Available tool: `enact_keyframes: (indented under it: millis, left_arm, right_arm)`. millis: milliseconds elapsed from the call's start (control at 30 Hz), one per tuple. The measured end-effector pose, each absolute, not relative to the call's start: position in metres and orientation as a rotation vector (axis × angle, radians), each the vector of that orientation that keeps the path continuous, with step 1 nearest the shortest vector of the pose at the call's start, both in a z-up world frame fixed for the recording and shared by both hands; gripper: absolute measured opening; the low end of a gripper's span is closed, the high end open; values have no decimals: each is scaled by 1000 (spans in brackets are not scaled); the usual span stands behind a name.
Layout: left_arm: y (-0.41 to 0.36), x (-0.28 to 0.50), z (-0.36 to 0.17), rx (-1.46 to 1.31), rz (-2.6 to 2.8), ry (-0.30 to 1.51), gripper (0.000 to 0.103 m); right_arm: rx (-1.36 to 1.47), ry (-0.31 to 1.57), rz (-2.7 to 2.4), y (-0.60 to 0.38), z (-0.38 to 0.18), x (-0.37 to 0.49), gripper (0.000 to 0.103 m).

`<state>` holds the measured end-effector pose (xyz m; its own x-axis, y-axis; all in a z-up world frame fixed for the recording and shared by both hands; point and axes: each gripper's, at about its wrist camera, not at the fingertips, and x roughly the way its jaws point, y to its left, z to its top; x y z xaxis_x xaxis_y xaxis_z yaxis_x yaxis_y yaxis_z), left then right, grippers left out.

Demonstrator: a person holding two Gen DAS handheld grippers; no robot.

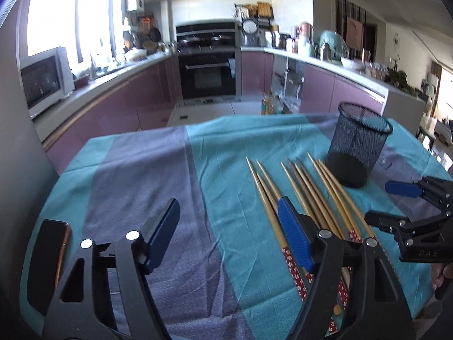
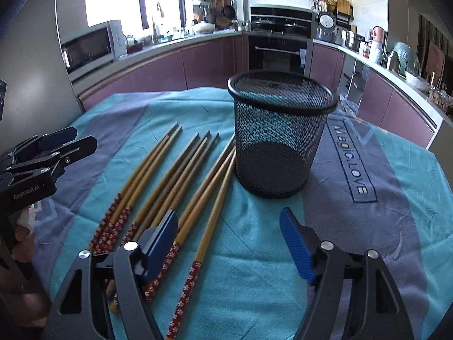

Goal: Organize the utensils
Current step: 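Close the left gripper on one bamboo chopstick while the right gripper grasps another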

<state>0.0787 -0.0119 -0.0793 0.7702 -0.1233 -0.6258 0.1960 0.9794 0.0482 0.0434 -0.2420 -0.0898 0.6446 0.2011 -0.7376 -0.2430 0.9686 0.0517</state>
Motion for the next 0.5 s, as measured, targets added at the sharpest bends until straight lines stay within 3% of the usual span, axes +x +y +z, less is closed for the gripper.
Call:
enact_keyframes:
  millis: [267,500]
  left_arm:
    - [-34,110,-111,174,-212,808,48]
    - [-46,122,-120,167,-261,839,46]
  right_arm:
    - [-59,895,240,-240,-102,55,57]
    - [-64,903,240,-238,-106,66,55]
